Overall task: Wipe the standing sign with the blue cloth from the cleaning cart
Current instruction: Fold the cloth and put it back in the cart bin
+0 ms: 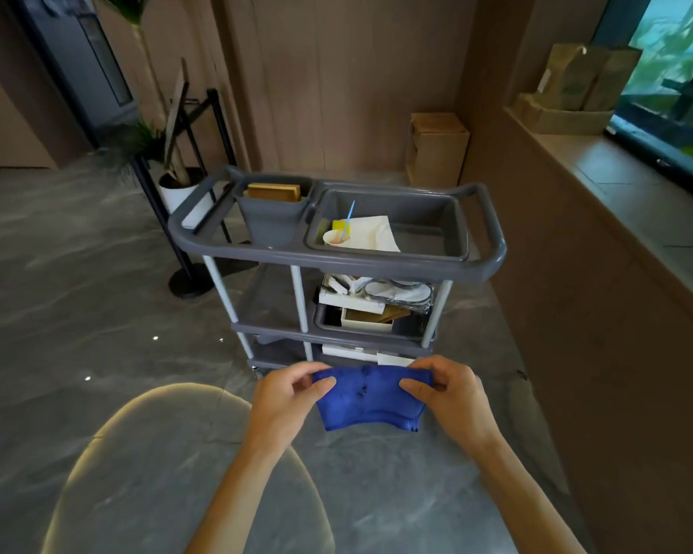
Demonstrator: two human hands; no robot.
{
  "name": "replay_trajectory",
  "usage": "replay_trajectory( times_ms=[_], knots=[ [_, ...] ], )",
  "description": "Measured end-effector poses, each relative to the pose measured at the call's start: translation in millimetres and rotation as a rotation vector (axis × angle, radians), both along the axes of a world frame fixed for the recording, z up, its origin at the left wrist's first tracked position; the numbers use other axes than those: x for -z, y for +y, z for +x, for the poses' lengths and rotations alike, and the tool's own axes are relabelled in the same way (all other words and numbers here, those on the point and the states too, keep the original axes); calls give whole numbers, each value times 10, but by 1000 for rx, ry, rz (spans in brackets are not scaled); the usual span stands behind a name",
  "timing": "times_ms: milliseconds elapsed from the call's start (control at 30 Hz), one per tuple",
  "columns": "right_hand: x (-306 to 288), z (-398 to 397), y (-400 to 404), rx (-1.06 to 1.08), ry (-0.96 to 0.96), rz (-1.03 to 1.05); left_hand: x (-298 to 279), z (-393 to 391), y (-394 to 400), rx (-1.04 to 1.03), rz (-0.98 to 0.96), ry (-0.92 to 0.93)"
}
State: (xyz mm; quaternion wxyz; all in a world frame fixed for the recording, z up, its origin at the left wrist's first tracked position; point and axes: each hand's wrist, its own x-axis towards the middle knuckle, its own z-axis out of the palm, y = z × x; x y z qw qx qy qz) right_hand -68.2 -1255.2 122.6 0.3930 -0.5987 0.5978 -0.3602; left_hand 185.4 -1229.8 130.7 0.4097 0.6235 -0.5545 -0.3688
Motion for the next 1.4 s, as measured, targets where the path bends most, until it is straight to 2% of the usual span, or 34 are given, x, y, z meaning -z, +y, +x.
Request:
replay_trajectory(
  times_ms=[333, 600, 833, 1200, 1400],
  knots=[
    [132, -187, -1080, 74, -18, -28, 169, -226, -1273, 58, 33, 49],
    [142, -223, -2340, 155, 19, -44, 216, -257, -2713, 158, -37, 92],
    [86, -41, -3415, 215, 22, -54, 165, -90, -3940, 189, -11, 94],
    [111, -294, -4517, 248, 27, 36, 298, -396, -5177, 261, 12, 56],
    [248, -589, -5125, 207, -36, 44, 414, -728, -5703, 212, 56, 63]
  ],
)
